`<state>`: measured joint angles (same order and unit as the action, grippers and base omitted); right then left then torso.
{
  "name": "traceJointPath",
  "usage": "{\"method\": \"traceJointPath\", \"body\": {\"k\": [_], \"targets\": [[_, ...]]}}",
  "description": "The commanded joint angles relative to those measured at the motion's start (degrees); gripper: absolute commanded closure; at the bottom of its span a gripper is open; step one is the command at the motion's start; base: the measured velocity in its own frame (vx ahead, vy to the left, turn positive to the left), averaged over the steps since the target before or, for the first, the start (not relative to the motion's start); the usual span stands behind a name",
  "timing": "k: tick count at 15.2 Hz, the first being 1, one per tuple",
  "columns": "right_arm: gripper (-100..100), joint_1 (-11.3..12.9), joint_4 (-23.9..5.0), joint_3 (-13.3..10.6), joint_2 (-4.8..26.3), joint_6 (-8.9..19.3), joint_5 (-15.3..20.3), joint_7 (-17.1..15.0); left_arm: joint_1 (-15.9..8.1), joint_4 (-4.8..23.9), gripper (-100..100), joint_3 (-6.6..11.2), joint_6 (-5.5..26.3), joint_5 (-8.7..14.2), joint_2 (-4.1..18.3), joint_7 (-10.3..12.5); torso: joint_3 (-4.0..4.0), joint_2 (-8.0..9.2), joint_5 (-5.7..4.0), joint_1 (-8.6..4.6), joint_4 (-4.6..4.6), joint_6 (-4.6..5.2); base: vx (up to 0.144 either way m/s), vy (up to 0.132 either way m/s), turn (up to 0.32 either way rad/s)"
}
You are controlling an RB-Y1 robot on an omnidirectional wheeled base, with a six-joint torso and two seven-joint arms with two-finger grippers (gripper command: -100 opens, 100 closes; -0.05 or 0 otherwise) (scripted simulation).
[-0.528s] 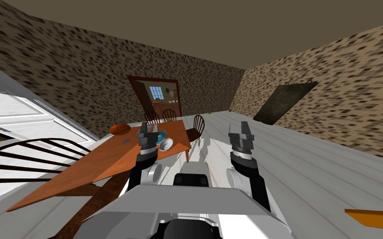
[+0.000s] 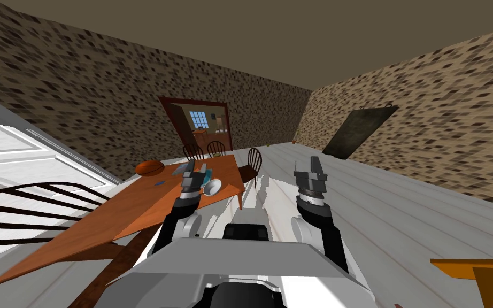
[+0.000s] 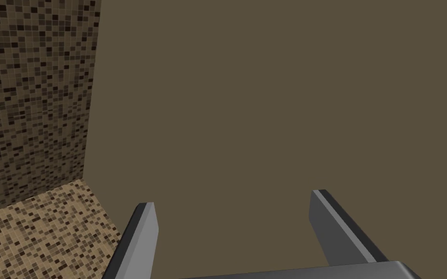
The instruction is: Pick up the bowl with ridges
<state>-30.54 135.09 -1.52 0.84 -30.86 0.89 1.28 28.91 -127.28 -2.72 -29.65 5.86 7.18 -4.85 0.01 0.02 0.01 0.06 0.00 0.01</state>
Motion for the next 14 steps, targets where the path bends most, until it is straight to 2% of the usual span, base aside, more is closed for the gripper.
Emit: {"method": "traceJointPath", "body": {"k": [1, 2, 3, 5, 7, 8, 9, 14], "targets": [[0, 0.00, 0.00, 0.00, 0.00, 0.00, 0.00, 0.00, -0.41, 0.92, -100, 0.47, 1.91, 0.39, 1.43, 0.15, 0.00, 0.00, 0.00, 0.00, 0.00, 0.00, -0.003, 0.006, -0.054], [0, 0.00, 0.00, 0.00, 0.00, 0.00, 0.00, 0.00, -0.36, 1.42, -100, 0.97, 3.77, 0.86, 2.69, 0.35, 0.00, -0.01, 0.00, 0.00, 0.00, 0.00, -0.002, 0.005, -0.059], [0, 0.00, 0.00, 0.00, 0.00, 0.00, 0.00, 0.00, -0.36, 1.42, -100, 0.97, 3.77, 0.86, 2.69, 0.35, 0.00, -0.01, 0.00, -0.01, 0.00, 0.00, -0.001, 0.004, -0.054], [0, 0.00, 0.00, 0.00, 0.00, 0.00, 0.00, 0.00, -0.23, 2.55, -100, 2.10, 7.11, 1.95, 4.93, 0.80, -0.01, -0.02, 0.00, -0.01, 0.00, 0.01, -0.001, 0.003, -0.106], [0, 0.00, 0.00, 0.00, 0.00, 0.00, 0.00, 0.00, -0.23, 2.55, -100, 2.10, 8.00, 1.95, 4.93, 0.80, -0.01, -0.01, 0.00, 0.00, 0.00, 0.00, -0.002, 0.007, -0.046], [0, 0.00, 0.00, 0.00, 0.00, 0.00, 0.00, 0.00, -0.15, 3.18, -100, 2.72, 10.06, 2.55, 5.90, 1.06, -0.01, -0.02, 0.00, 0.00, 0.00, -0.01, -0.002, 0.004, -0.047], [0, 0.00, 0.00, 0.00, 0.00, 0.00, 0.00, 0.00, -0.15, 3.18, -100, 2.72, 10.35, 2.55, 5.90, 1.06, -0.01, -0.02, 0.00, -0.01, 0.00, 0.01, -0.001, 0.004, -0.066], [0, 0.00, 0.00, 0.00, 0.00, 0.00, 0.00, 0.00, 0.10, 5.31, -100, 4.79, 17.26, 4.57, 8.29, 1.93, -0.01, -0.02, 0.00, -0.01, 0.00, 0.00, -0.002, 0.005, -0.094]]}}
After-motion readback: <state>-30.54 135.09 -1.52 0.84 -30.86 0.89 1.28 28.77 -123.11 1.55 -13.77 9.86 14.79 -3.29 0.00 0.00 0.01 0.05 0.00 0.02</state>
